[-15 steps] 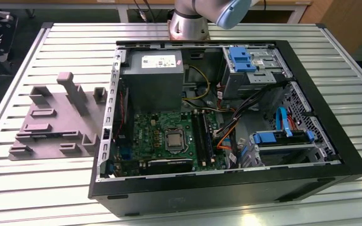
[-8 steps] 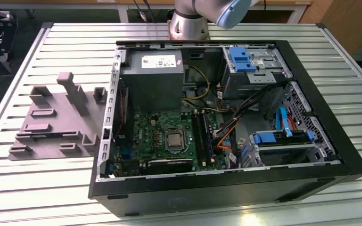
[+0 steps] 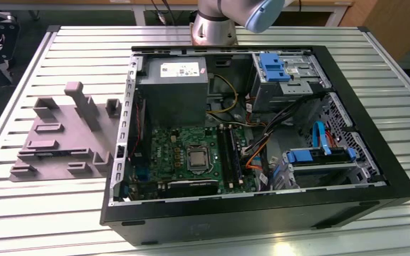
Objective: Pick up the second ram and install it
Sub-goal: 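Pick up the second ram and move it above second insertion slot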
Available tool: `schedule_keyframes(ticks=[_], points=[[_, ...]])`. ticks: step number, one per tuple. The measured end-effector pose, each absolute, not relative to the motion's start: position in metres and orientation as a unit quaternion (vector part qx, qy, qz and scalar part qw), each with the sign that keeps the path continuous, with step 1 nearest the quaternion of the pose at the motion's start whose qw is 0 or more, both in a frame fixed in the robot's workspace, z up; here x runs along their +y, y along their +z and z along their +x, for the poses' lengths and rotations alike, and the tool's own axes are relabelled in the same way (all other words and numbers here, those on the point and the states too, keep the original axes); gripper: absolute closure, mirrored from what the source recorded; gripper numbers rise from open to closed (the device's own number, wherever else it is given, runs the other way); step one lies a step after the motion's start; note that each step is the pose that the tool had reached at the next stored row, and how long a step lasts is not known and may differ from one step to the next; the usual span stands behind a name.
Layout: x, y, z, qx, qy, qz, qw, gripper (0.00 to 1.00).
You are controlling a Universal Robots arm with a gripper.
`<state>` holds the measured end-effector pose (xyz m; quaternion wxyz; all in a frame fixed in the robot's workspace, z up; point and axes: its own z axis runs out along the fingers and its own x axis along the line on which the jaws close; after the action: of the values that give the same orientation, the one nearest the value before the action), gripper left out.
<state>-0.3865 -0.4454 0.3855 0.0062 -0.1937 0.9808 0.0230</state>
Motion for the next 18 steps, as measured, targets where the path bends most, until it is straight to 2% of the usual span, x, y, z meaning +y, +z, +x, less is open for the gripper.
schedule_keyframes(ticks=[18], points=[[-0.4456,0.3850,-0.3870,0.969,0.023,-0.247,0.005,0.89]])
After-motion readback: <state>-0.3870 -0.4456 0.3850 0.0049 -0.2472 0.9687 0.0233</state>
